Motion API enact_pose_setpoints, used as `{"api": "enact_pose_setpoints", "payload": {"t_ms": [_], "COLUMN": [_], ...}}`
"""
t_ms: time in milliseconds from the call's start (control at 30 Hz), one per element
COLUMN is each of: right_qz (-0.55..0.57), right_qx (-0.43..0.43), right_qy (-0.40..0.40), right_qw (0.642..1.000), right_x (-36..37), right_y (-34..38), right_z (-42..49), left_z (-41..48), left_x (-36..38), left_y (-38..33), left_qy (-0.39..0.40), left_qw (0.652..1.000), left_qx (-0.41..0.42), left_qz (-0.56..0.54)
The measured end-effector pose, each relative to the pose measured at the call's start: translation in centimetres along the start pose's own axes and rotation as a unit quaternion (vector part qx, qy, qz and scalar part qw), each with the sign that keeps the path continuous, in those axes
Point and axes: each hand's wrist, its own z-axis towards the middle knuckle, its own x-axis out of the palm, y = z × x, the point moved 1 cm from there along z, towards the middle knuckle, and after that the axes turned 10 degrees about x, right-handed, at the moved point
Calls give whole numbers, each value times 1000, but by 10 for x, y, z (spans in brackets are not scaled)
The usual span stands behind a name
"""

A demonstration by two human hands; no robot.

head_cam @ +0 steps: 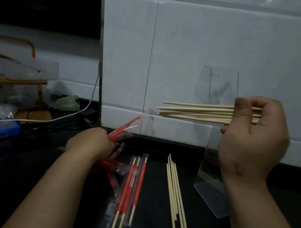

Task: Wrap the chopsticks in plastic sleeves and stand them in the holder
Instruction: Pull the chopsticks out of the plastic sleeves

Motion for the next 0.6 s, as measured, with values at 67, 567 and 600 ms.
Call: {"api": "enact_pose_setpoints", "payload": {"t_ms": [67, 567, 600], "right_qz": [2, 20, 19], "right_qx": [2, 16, 14], "right_qy": [5, 48, 50], "right_qw": [1000, 999, 998], "right_x": [1, 12, 12], "right_y": [0, -5, -5], "right_z": [-2, -14, -15], "left_z": [-2, -10, -9], "left_x": [-4, -2, -2], "left_y": [1, 1, 1], "left_qy": [-8, 46, 29], "left_qw": [1000, 999, 999], "left_qx": [-8, -4, 3], "left_qz": [17, 21, 20]}}
